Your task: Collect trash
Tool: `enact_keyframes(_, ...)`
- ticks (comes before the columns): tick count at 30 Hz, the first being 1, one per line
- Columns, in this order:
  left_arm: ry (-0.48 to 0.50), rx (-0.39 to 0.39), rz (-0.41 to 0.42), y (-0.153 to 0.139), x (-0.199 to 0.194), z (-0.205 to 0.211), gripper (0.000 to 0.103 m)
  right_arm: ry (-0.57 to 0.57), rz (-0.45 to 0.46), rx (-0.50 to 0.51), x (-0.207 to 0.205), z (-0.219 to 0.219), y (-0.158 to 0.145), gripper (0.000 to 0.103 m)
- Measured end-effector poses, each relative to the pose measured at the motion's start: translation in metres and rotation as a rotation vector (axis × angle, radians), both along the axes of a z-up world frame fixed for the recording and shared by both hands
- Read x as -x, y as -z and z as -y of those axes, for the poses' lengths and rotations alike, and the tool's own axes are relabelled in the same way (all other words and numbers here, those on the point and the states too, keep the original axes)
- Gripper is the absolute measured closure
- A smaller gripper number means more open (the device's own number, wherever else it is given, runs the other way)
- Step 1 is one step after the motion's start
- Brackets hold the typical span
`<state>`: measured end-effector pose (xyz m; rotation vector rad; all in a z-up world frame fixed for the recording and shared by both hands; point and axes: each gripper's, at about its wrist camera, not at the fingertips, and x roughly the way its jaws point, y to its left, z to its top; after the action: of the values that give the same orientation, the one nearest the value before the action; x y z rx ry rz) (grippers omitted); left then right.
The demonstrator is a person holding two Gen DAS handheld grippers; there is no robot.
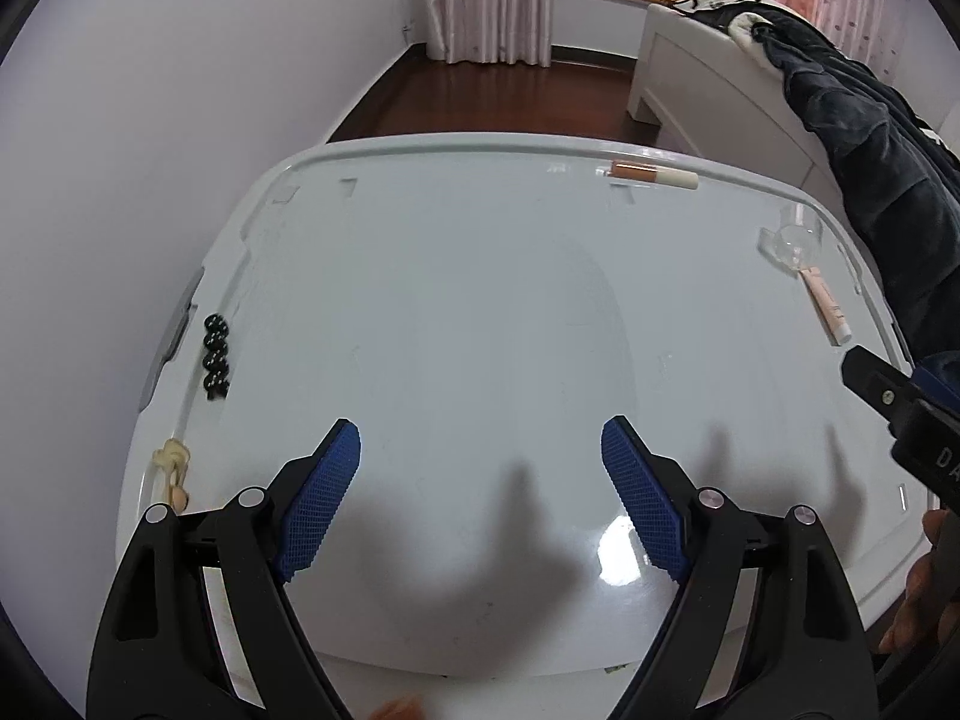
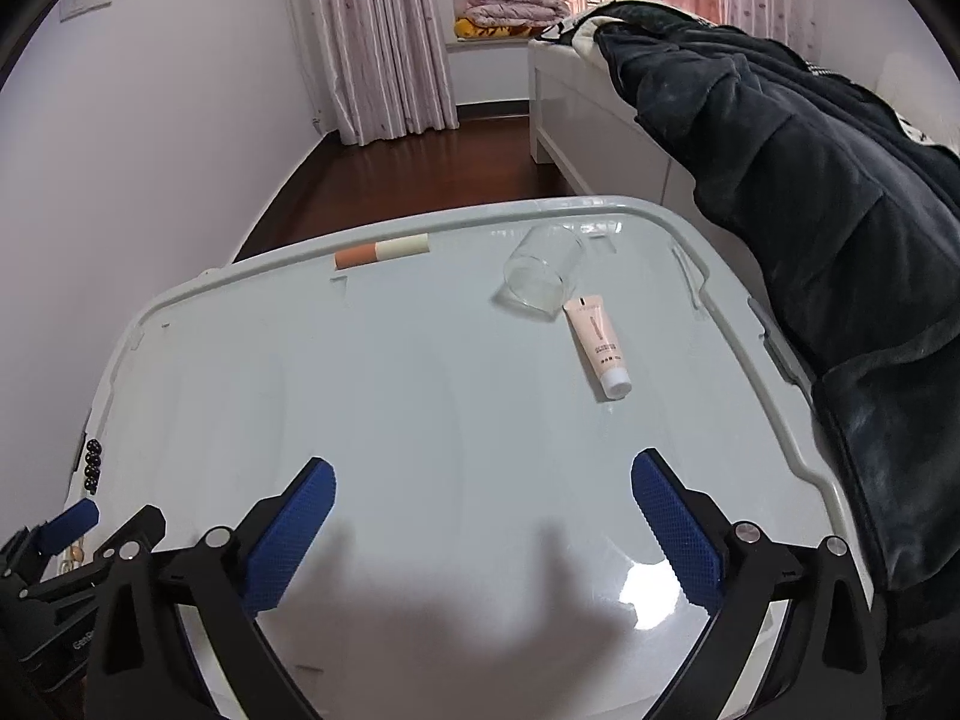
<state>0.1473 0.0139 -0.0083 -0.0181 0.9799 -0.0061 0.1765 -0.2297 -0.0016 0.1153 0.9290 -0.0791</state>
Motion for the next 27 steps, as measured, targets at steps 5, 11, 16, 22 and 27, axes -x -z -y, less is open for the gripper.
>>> enact_keyframes(5,-0.029,-0.079,0.043,-0.002,0.003,0.001,0.012,-0.006,0.014,0.022,0.003,0.000,-0.002,0.005)
enact_keyframes(11,-0.028,-0.077,0.049,-0.003,0.003,-0.002,0.012,-0.006,0.013,0.023,0.004,0.001,-0.002,0.005)
enact_keyframes(16,-0.035,-0.055,0.020,0.002,0.001,-0.005,0.012,-0.008,0.020,0.025,0.005,0.000,-0.004,0.005)
enact_keyframes(22,-0.060,-0.002,-0.018,0.008,-0.002,-0.013,0.007,-0.017,0.021,0.033,0.006,-0.003,-0.004,0.005)
enact_keyframes(27,-0.062,-0.008,-0.026,0.009,0.000,-0.013,0.007,-0.026,0.018,0.038,0.006,-0.005,-0.003,0.005)
